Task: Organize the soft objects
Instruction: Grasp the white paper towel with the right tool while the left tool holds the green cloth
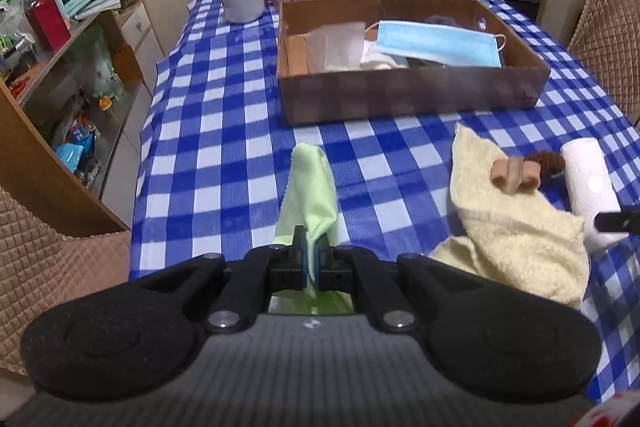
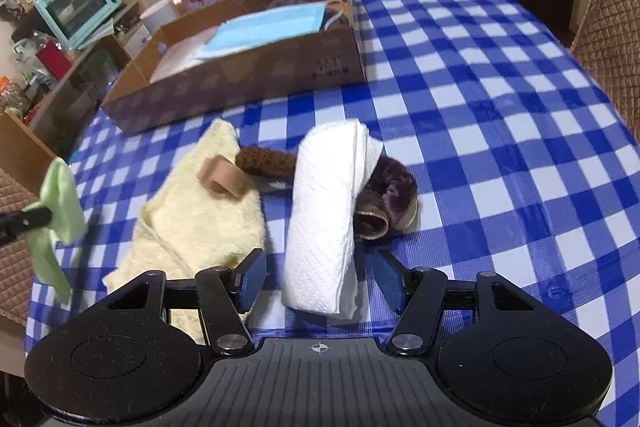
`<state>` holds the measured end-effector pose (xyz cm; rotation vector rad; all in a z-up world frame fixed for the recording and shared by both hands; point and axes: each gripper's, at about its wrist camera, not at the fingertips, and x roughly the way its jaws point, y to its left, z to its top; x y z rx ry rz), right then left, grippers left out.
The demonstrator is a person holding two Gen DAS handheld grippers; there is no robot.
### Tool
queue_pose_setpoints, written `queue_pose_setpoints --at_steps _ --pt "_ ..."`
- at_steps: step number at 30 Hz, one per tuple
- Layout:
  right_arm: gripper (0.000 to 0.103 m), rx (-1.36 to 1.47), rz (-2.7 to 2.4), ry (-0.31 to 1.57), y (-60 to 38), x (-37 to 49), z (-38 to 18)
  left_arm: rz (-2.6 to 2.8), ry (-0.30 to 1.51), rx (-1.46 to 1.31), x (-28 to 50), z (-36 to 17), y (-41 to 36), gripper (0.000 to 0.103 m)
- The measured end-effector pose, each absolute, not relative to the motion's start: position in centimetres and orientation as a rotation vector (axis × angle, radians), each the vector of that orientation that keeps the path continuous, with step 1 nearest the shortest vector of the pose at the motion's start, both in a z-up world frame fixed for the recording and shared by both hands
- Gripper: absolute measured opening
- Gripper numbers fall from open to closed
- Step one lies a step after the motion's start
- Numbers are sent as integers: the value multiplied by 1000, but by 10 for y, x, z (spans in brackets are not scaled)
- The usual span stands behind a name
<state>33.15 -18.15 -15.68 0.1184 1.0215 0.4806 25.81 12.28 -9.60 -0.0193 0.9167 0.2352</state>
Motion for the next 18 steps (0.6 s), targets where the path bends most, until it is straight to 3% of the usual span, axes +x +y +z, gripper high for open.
queue_pose_setpoints --at_steps 4,6,11,18 --pt "59 123 481 1028 -182 333 -164 231 915 -18 259 -93 120 3" --pt "39 108 499 1026 -180 332 -165 228 919 -15 259 -94 118 3" --pt "16 48 538 979 -176 324 -159 226 923 -15 256 -93 116 3" --pt "11 38 575 906 -178 315 -135 231 899 -15 252 -83 116 3"
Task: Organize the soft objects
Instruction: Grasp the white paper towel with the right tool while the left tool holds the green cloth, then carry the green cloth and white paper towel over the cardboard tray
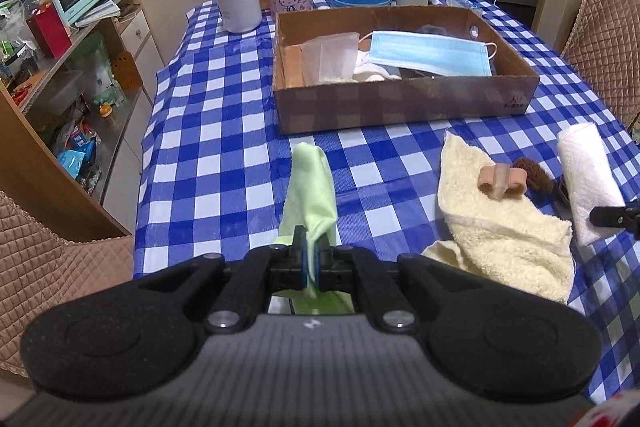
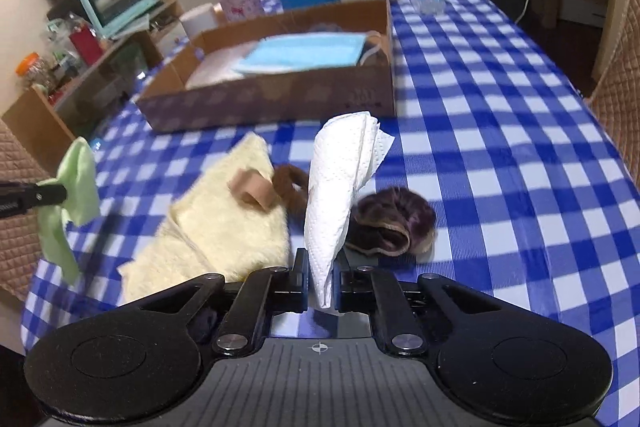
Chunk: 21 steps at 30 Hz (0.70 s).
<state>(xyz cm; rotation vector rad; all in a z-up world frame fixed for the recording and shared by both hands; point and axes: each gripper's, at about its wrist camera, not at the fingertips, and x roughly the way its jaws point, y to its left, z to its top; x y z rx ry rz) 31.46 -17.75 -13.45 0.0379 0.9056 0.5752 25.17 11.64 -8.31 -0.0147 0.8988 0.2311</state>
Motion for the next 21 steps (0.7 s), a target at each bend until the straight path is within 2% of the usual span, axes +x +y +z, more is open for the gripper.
queue_pose_setpoints --at_steps 21 --pt "11 82 663 812 -170 331 -81 221 779 32 267 -40 120 3"
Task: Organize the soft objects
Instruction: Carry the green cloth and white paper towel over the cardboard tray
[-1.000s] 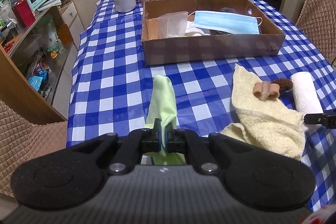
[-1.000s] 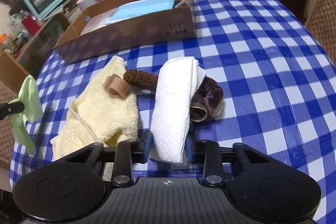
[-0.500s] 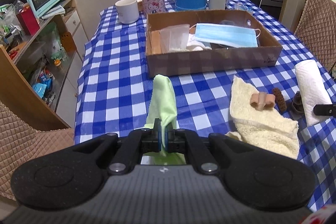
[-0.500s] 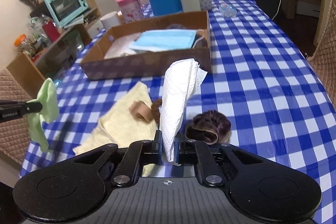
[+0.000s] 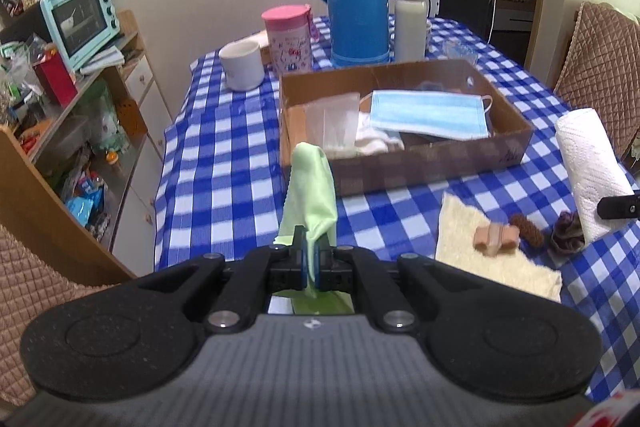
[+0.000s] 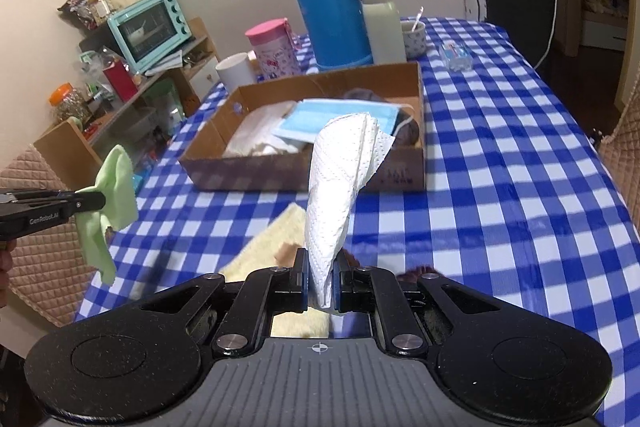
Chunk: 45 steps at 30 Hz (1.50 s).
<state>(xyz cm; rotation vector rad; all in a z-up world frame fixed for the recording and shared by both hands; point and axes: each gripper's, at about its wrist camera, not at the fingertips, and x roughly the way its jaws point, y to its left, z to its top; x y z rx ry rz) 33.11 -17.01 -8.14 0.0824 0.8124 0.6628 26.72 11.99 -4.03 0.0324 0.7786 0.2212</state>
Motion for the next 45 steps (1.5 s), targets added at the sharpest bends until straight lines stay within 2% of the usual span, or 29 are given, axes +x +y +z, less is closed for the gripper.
queue_pose_setpoints --at_steps 11,26,45 --pt "11 109 702 762 -159 368 -61 187 705 68 309 -18 115 3" --pt "11 173 783 764 -112 447 -48 164 650 90 404 2 123 3" --pt "11 180 782 841 -65 514 -82 164 774 59 493 -49 150 5"
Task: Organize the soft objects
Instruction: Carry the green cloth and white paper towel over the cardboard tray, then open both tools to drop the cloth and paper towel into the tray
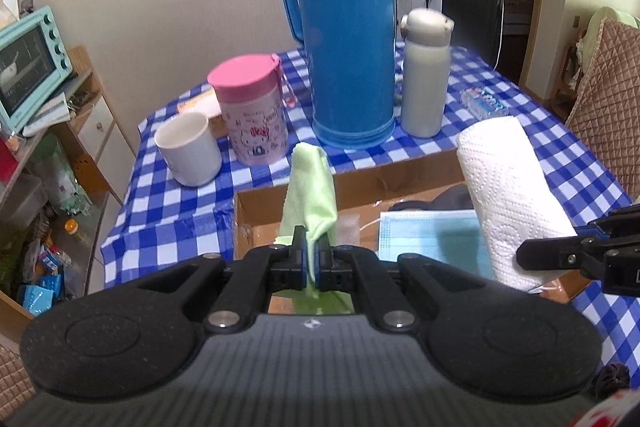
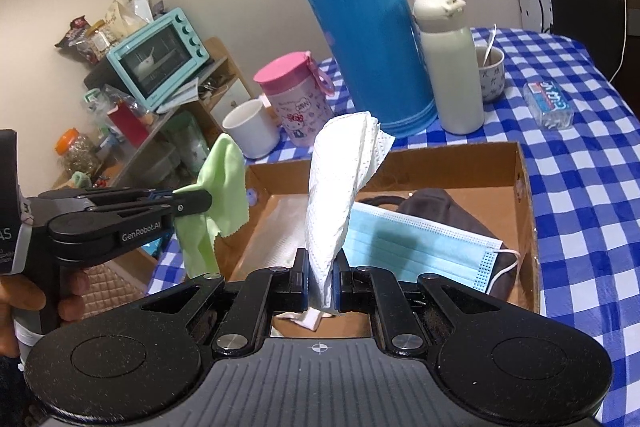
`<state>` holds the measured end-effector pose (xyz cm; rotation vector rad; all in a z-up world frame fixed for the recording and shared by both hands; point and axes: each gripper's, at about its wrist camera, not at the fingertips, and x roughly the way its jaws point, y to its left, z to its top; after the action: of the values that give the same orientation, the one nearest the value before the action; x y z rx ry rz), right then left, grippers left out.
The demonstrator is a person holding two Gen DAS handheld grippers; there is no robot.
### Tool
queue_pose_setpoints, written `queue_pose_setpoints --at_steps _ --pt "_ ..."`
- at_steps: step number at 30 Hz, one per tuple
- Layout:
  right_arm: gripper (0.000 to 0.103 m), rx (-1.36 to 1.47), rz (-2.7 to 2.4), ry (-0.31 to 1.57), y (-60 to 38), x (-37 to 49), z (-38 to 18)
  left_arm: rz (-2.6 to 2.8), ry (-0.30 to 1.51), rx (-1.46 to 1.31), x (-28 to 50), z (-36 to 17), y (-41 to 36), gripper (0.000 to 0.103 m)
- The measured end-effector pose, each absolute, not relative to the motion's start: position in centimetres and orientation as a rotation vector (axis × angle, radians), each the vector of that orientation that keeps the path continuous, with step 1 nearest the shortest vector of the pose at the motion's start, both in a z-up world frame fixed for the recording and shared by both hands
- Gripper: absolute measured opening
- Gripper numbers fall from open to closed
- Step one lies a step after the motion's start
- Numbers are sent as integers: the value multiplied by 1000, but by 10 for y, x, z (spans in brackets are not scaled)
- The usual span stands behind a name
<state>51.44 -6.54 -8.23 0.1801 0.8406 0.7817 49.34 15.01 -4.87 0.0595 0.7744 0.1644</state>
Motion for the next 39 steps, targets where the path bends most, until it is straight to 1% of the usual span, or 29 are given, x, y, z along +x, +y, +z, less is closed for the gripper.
queue_pose_setpoints --at_steps 2,3,5,6,15,19,20,21,22,23,24,29,32,39 --pt "11 180 778 852 -65 518 -87 174 792 52 499 -56 153 10" --pt "11 181 776 858 -65 519 -90 169 803 43 502 -59 155 21" --pt "11 182 777 866 -63 521 -92 161 819 32 505 -63 157 30" --pt "11 181 776 868 -63 522 -93 159 820 34 505 -65 158 32" --pt "11 168 791 894 -56 523 -99 139 844 34 504 -70 159 32" --pt "12 173 794 869 -53 522 -97 136 853 29 502 -69 160 32" --pt "21 171 798 859 -52 521 -95 135 853 29 501 -68 159 33" --pt "39 163 790 842 -50 521 -94 133 853 28 500 -68 159 35" --pt "53 151 771 826 -49 519 -93 132 854 26 499 -67 159 36" --pt "74 136 742 809 -48 518 -92 133 854 24 498 -66 160 37" --pt "76 126 720 790 -48 516 -92 134 854 20 497 -66 160 38" --pt "76 97 716 818 -52 515 -95 125 857 18 489 -63 157 42" --pt "76 78 706 827 -56 511 -94 124 861 16 484 -62 156 49" --pt "76 66 691 832 -64 505 -92 115 859 18 474 -58 151 50"
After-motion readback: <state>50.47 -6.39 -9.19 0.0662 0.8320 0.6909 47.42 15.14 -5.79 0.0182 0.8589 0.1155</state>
